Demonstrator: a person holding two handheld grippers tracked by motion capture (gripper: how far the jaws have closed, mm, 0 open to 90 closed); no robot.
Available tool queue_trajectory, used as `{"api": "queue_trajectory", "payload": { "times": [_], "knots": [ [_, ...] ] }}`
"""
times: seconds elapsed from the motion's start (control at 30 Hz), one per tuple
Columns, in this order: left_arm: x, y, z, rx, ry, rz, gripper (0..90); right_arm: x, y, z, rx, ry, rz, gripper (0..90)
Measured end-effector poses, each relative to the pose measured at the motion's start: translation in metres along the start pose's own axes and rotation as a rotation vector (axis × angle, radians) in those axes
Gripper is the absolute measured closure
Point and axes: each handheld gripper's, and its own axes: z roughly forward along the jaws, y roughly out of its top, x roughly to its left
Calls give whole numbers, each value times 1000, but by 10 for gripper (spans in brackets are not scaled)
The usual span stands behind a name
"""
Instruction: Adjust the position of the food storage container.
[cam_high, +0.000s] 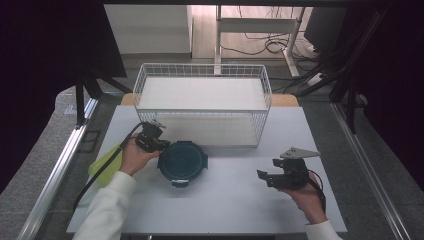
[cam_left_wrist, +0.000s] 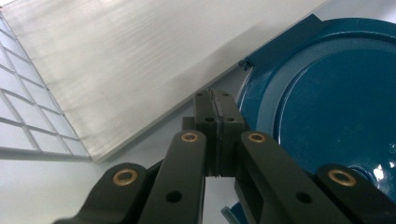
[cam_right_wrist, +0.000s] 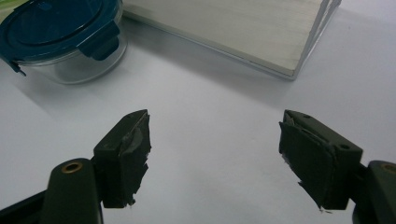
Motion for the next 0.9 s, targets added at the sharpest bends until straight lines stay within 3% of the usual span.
{"api": "queue_trajectory", "payload": {
  "times": [0.17,0.27,0.57,0.9],
  "knots": [
    [-5,0,1,-7,-16,-5,900,0,0,1,8,-2,-2,257],
    [-6,0,1,-1,-29,12,900,0,0,1,8,-2,-1,258],
    [-17,-1,3,-17,-68,-16,900,-1,0,0,3,-5,3,259],
    [-31,-4,4,-26,-118,0,900,0,0,2,10,-3,0,259]
  ]
}}
